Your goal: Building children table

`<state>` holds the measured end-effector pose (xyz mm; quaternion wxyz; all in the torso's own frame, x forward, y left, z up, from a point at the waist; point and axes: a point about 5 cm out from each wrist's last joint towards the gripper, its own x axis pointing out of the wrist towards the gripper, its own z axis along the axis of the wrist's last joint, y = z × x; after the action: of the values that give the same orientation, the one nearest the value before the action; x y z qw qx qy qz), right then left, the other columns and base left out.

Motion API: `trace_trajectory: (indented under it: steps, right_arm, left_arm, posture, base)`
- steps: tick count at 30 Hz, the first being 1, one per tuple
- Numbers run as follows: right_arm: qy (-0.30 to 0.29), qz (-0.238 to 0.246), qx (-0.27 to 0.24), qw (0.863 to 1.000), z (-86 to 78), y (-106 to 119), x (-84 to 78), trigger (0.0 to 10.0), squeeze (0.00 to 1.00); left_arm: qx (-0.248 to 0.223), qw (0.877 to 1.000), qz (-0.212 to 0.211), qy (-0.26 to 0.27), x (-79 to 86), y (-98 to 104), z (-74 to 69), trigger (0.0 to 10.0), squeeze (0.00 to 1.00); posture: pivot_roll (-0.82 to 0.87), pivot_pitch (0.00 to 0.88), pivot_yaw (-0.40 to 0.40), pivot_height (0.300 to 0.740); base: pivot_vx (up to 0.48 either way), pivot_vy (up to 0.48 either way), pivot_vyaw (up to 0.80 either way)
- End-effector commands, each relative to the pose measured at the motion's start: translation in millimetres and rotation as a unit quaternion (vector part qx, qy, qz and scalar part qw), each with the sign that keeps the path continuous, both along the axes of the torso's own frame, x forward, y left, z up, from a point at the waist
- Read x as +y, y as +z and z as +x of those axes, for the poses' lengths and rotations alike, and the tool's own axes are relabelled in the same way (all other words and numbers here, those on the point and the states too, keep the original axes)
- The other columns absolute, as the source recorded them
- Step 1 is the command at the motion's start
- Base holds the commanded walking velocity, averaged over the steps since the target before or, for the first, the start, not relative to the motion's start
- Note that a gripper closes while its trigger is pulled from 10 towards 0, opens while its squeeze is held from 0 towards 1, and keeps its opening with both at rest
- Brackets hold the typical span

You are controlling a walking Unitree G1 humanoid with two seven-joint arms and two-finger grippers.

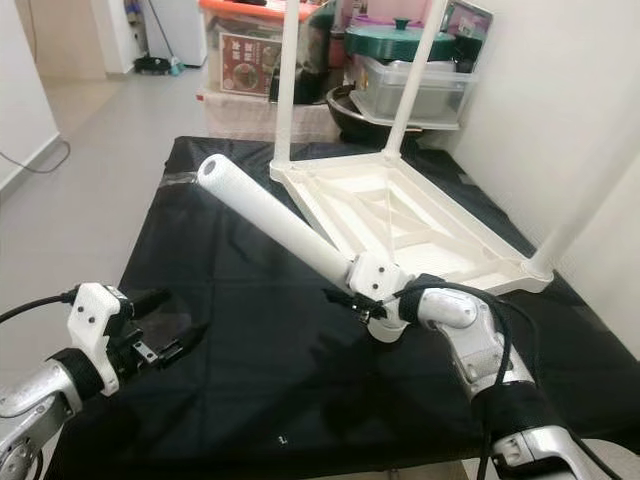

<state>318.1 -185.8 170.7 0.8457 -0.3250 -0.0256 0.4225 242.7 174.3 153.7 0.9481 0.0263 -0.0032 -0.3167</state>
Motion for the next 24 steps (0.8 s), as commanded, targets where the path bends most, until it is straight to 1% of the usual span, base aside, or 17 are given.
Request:
trace_trajectory:
  steps: [1, 2, 4, 5, 6, 7, 9, 10, 11, 12, 13, 14, 15, 16, 18, 21, 24]
  right_arm:
    - [0.004, 0.041, 0.007, 0.999, -2.5, -3, 8.8, 0.0, 0.0]
    - [-0.007, 0.065, 0.005, 0.998, -1.5, -3, 10.6, 0.0, 0.0]
    - [-0.007, 0.065, 0.005, 0.998, -1.5, -3, 10.6, 0.0, 0.0]
    - [-0.017, 0.096, 0.009, 0.995, -1.1, -3, 12.8, 0.0, 0.0]
    - [-0.017, 0.096, 0.009, 0.995, -1.1, -3, 12.8, 0.0, 0.0]
    - [-0.033, 0.151, 0.024, 0.988, -0.1, -2, 15.8, 0.0, 0.0]
    - [-0.033, 0.151, 0.024, 0.988, -0.1, -2, 15.8, 0.0, 0.0]
    - [-0.05, 0.216, 0.041, 0.974, 0.7, 0, 20.6, 0.0, 0.0]
    - [-0.056, 0.276, 0.064, 0.958, -1.4, 0, 30.2, 0.0, 0.0]
    - [-0.056, 0.276, 0.064, 0.958, -1.4, 0, 30.2, 0.0, 0.0]
    - [-0.055, 0.307, 0.079, 0.947, -3.9, 0, 37.8, 0.0, 0.0]
    - [-0.049, 0.318, 0.087, 0.943, -7.6, -2, 44.8, 0.0, 0.0]
    - [-0.049, 0.318, 0.087, 0.943, -7.6, -2, 44.8, 0.0, 0.0]
    - [-0.041, 0.322, 0.094, 0.941, -10.8, -3, 49.6, 0.0, 0.0]
    - [-0.024, 0.315, 0.106, 0.943, -17.9, -8, 56.1, 0.0, 0.0]
    - [-0.019, 0.313, 0.111, 0.943, -20.2, -10, 57.9, 0.0, 0.0]
    - [-0.013, 0.297, 0.116, 0.948, -22.9, -14, 58.1, 0.0, 0.0]
  left_arm:
    - [0.0, 1.0, -0.004, 0.004, 0.2, 0, 0.4, 10.0, 0.0]
    - [0.0, 1.0, -0.005, 0.004, 0.1, 0, 0.8, 10.0, 0.0]
    - [0.0, 1.0, -0.005, 0.004, 0.1, 0, 0.8, 10.0, 0.0]
    - [0.0, 1.0, -0.006, 0.004, 0.1, 0, 1.1, 10.0, 0.0]
    - [0.0, 1.0, -0.006, 0.004, 0.1, 0, 1.1, 10.0, 0.0]
    - [0.0, 1.0, -0.008, 0.003, -0.6, 0, 1.6, 10.0, 0.0]
    - [0.0, 1.0, -0.008, 0.003, -0.6, 0, 1.6, 10.0, 0.0]
    - [0.0, 1.0, -0.012, 0.003, -1.4, 0, 2.0, 10.0, 0.0]
    - [0.0, 1.0, -0.015, 0.003, -2.3, 1, 2.6, 10.0, 0.0]
    - [0.0, 1.0, -0.015, 0.003, -2.3, 1, 2.6, 10.0, 0.0]
    - [-0.001, 1.0, -0.016, 0.003, -3.0, 1, 3.0, 10.0, 0.0]
    - [-0.001, 1.0, -0.018, 0.003, -3.2, 2, 3.1, 10.0, 0.0]
    - [-0.001, 1.0, -0.018, 0.003, -3.2, 2, 3.1, 10.0, 0.0]
    - [-0.001, 1.0, -0.018, 0.003, -3.2, 2, 3.0, 10.0, 0.0]
    - [-0.001, 1.0, -0.017, 0.003, -2.8, 2, 2.6, 10.0, 0.0]
    - [-0.001, 1.0, -0.017, 0.003, -2.6, 2, 2.5, 10.0, 0.0]
    - [-0.001, 1.0, -0.016, 0.005, -2.7, 2, 2.6, 10.0, 0.0]
  posture:
    - [0.08, 0.0, -0.107, 0.74]
    - [0.08, 0.0, -0.107, 0.74]
    - [0.08, 0.0, -0.107, 0.74]
    - [0.08, 0.0, -0.104, 0.74]
    - [0.08, 0.0, -0.104, 0.74]
    - [0.08, 0.0, -0.104, 0.74]
    - [0.08, 0.0, -0.104, 0.74]
    - [0.07, 0.0, -0.102, 0.74]
    - [0.07, 0.0, -0.101, 0.74]
    - [0.07, 0.0, -0.101, 0.74]
    - [0.08, 0.0, -0.1, 0.74]
    - [0.08, 0.0, -0.098, 0.74]
    - [0.08, 0.0, -0.098, 0.74]
    - [0.08, 0.0, -0.098, 0.74]
    - [0.08, 0.0, -0.099, 0.74]
    - [0.08, 0.0, -0.1, 0.74]
    - [0.07, 0.0, -0.1, 0.74]
  base:
    - [0.0, 0.0, 0.0]
    - [0.0, 0.0, 0.0]
    - [0.0, 0.0, 0.0]
    - [0.0, 0.0, 0.0]
    - [0.0, 0.0, 0.0]
    - [0.0, 0.0, 0.0]
    - [0.0, 0.0, 0.0]
    - [0.0, 0.0, 0.0]
    - [0.0, 0.0, 0.0]
    - [0.0, 0.0, 0.0]
    - [0.0, 0.0, 0.0]
    - [0.0, 0.0, 0.0]
    - [0.0, 0.0, 0.0]
    - [0.0, 0.0, 0.0]
    - [0.0, 0.0, 0.0]
    - [0.0, 0.0, 0.0]
    - [0.0, 0.0, 0.0]
